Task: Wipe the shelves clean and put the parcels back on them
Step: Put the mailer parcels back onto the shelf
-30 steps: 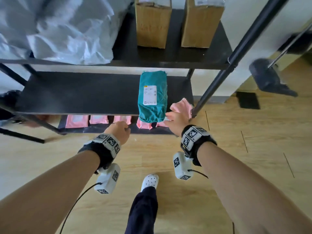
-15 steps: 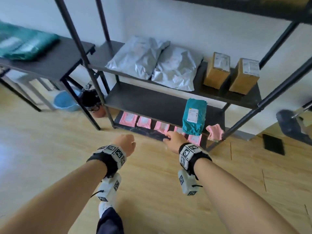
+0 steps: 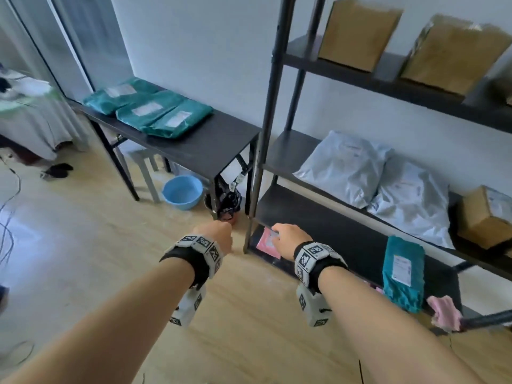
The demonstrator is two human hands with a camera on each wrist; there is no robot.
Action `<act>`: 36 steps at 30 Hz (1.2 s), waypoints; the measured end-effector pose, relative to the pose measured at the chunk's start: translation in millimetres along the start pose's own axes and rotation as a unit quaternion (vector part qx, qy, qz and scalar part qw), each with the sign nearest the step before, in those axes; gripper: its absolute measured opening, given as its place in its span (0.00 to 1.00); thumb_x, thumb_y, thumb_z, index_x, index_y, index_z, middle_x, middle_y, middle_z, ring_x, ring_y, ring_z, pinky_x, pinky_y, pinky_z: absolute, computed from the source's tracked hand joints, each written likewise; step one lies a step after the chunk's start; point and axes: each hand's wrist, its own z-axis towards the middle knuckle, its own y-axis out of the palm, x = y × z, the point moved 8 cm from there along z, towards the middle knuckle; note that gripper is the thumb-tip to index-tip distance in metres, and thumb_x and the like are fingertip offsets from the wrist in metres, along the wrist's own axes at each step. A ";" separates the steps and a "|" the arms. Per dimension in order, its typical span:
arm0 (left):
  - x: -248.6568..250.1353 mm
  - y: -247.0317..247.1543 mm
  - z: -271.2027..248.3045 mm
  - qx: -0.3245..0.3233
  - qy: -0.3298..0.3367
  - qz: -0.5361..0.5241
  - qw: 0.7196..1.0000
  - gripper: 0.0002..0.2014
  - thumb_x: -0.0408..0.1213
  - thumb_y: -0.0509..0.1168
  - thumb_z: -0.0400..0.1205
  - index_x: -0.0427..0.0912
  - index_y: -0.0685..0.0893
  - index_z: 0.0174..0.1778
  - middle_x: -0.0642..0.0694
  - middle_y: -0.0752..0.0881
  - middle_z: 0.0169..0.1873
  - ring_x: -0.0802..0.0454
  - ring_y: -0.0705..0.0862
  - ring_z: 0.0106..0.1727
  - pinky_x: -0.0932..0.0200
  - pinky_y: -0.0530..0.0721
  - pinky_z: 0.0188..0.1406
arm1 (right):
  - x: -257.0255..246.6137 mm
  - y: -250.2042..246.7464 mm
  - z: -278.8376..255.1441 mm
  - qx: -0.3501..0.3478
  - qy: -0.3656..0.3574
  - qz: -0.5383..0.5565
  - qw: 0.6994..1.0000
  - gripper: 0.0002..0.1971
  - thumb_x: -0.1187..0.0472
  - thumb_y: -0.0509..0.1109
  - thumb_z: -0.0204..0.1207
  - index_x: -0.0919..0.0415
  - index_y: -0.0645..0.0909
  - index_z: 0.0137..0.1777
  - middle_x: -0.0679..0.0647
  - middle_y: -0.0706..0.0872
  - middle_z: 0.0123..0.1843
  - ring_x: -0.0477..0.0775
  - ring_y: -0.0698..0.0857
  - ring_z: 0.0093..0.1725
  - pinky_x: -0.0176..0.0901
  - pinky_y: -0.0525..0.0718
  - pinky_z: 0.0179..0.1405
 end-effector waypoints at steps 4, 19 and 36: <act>-72.3 -30.2 36.8 0.012 -0.031 0.004 0.999 0.12 0.38 0.56 0.84 0.41 0.82 0.58 0.42 0.85 0.56 0.42 0.83 0.58 0.53 0.79 0.48 | -54.3 -15.6 58.3 0.005 -0.009 -0.004 1.000 0.18 0.55 0.59 0.84 0.58 0.75 0.71 0.58 0.80 0.70 0.61 0.80 0.67 0.52 0.79 0.65; -264.6 -97.3 254.0 -0.018 -0.122 -0.056 0.991 0.15 0.42 0.54 0.85 0.40 0.81 0.60 0.40 0.84 0.58 0.40 0.83 0.58 0.51 0.81 0.54 | -190.6 -52.7 351.3 -0.035 -0.041 0.024 0.998 0.20 0.53 0.57 0.84 0.53 0.72 0.75 0.56 0.80 0.71 0.60 0.79 0.69 0.53 0.77 0.68; -454.0 -138.7 494.1 -0.066 -0.135 -0.243 0.958 0.24 0.27 0.55 0.82 0.45 0.70 0.75 0.40 0.81 0.63 0.41 0.83 0.59 0.54 0.82 0.53 | -271.7 -48.0 595.2 -0.024 0.133 0.364 0.921 0.32 0.54 0.71 0.78 0.63 0.65 0.78 0.61 0.80 0.70 0.60 0.80 0.68 0.54 0.75 0.72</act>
